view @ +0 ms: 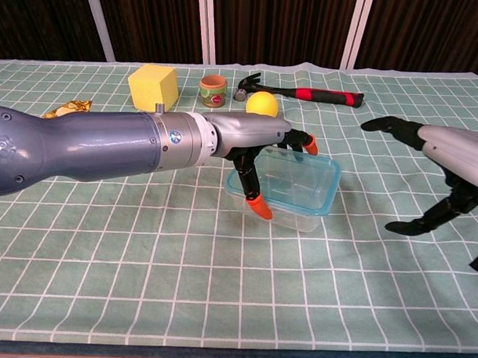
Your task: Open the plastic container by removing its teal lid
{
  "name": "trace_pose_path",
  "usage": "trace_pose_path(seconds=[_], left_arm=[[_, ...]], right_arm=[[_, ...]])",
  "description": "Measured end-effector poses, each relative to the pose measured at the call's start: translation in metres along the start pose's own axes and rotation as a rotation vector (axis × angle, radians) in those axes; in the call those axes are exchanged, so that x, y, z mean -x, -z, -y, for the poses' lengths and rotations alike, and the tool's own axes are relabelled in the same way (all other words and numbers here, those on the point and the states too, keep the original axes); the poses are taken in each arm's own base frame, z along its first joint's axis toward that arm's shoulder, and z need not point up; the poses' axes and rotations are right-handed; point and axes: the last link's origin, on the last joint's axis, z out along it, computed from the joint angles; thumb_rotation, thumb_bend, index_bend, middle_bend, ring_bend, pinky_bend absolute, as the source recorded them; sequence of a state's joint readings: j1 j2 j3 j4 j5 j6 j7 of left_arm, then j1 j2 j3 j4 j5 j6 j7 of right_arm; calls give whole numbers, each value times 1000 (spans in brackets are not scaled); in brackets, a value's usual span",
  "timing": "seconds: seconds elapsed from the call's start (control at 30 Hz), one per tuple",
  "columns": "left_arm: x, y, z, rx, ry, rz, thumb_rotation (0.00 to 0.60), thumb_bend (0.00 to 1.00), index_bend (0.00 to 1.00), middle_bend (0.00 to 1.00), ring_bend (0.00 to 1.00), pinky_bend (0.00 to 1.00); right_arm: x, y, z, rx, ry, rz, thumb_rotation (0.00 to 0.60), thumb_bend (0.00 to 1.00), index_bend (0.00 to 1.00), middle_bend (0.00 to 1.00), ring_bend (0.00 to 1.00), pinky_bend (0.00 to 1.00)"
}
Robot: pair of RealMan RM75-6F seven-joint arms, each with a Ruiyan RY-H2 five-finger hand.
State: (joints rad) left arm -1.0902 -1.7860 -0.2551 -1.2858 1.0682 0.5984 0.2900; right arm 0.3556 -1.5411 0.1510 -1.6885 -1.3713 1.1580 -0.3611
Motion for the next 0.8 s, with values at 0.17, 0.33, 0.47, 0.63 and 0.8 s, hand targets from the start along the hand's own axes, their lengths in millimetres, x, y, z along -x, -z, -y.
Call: trace_pose_path(seconds=[0.17, 0.33, 0.47, 0.63, 0.8], left_arm=[[1, -1, -2, 4, -9, 7, 600, 107, 158, 258, 273, 423], [2, -1, -4, 4, -14, 5, 600, 107, 158, 257, 273, 423], [4, -3, -5, -2, -10, 8, 600, 107, 157, 257, 273, 423], [8, -3, -6, -11, -5, 18, 600, 107, 158, 257, 273, 423], [11, -3, -7, -14, -11, 22, 600, 107, 157, 257, 273, 423]], right_arm=[[9, -11, 14, 5, -30, 3, 600, 244, 0, 0, 0, 0], [16, -15, 25, 10, -61, 11, 600, 244, 0, 0, 0, 0], [22, -14, 35, 11, -105, 17, 600, 244, 0, 0, 0, 0], [29, -14, 48, 7, -144, 26, 600, 244, 0, 0, 0, 0], [37, -15, 57, 7, -165, 33, 600, 244, 0, 0, 0, 0]])
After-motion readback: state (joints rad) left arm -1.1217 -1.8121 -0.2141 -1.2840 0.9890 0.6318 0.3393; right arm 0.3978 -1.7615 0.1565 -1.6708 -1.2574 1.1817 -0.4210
